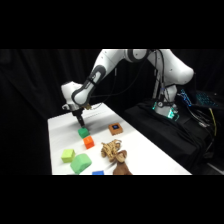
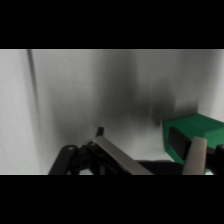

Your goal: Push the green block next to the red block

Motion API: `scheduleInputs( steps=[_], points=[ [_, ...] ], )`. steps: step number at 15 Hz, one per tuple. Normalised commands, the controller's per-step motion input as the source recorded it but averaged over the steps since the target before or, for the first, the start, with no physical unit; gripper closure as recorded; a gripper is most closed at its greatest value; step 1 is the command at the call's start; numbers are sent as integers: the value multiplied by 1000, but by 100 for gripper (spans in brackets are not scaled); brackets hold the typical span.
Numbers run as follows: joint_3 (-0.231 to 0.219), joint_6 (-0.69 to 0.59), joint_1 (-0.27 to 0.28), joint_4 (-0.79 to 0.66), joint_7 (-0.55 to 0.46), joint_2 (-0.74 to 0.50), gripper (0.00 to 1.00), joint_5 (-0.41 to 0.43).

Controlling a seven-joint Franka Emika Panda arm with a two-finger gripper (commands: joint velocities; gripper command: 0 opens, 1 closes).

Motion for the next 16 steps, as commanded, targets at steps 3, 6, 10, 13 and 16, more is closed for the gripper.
scheduleInputs(
  steps=[3, 6, 10, 13, 16],
  points=[
    [25, 212, 140, -426, -32, -369, 0, 41],
    [0, 209, 123, -477, 12, -389, 0, 23],
    [1, 167, 62, -424, 3, -338, 0, 43],
    [-37, 106, 53, -337, 49, -329, 0, 32],
    [-48, -24, 62, -274, 91, -429, 0, 57]
  ],
)
